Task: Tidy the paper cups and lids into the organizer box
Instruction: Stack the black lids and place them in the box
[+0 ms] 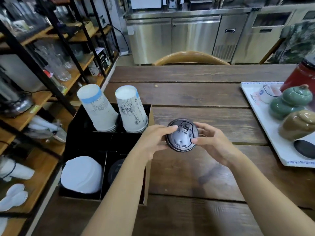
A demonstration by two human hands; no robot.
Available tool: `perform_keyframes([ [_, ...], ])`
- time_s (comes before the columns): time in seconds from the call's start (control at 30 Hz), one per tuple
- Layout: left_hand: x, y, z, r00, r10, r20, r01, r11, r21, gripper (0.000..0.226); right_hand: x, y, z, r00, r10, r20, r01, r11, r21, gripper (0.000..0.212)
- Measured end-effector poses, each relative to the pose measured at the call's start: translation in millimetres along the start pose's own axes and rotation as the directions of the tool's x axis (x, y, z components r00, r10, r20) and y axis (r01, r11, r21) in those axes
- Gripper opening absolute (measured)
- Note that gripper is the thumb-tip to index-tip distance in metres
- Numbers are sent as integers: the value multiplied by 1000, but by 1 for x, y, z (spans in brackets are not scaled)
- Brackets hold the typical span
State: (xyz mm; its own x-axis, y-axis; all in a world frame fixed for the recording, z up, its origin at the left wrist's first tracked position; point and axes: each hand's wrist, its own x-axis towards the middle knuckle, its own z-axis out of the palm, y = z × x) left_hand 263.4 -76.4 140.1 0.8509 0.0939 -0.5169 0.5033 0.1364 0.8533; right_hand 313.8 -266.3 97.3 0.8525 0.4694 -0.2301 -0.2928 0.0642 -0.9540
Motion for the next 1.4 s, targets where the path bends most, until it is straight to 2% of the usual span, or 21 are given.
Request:
perform_keyframes([
  [0.03, -9, 2, -6, 1000, 25, -10, -24, 999, 25, 29, -2, -2, 7, 1000, -5, 25, 5, 1000, 4, 71],
  [0.1, -26, 5, -20, 998, 51, -40, -49, 997, 56, 32, -7, -7, 22, 997, -17, 73, 16, 1000, 15, 58],
  [0.2, -52, 4, -50, 996, 63, -55, -61, 997, 39, 24, -12, -14, 54, 993, -24, 117, 22, 1000, 20, 45],
  [0.3, -66, -1, -69, 994, 35, -103, -30, 998, 49, 28, -11, -14, 75, 992, -10, 126, 14, 999, -29, 44],
  [0.43, -84, -15, -98, 986, 9, -167, -14, 1000, -26, 23, -13, -4, 109, 989, 30, 144, -18, 996, -87, 45],
  [0.6, -97, -35, -123, 979, -40, -199, 24, 996, -84, 26, -18, 12, 139, 979, 115, 166, -95, 988, -123, 26],
  [0.73, -99, -53, -137, 969, -97, -228, 74, 992, -106, 35, -19, 25, 158, 982, 159, 107, -141, 978, -157, 29],
  [0.87, -97, -66, -142, 953, -138, -270, 117, 989, -92, 29, -19, 36, 173, 978, 197, 66, -179, 960, -215, 28],
  [0.93, -95, -71, -143, 952, -129, -276, 114, 991, -69, 25, -22, 38, 179, 981, 188, 56, -170, 957, -234, 24],
  [1.1, -90, -75, -139, 946, -92, -311, 102, 995, 16, 37, -24, 45, 187, 987, 158, -6, -152, 941, -302, 23],
  [1.23, -88, -83, -137, 945, -48, -322, 77, 994, 78, 27, -22, 49, 193, 986, 160, -38, -162, 906, -391, 24],
  [1.4, -89, -87, -135, 938, 11, -347, 58, 981, 187, 38, -24, 48, 197, 985, 163, -51, -166, 844, -510, 29],
])
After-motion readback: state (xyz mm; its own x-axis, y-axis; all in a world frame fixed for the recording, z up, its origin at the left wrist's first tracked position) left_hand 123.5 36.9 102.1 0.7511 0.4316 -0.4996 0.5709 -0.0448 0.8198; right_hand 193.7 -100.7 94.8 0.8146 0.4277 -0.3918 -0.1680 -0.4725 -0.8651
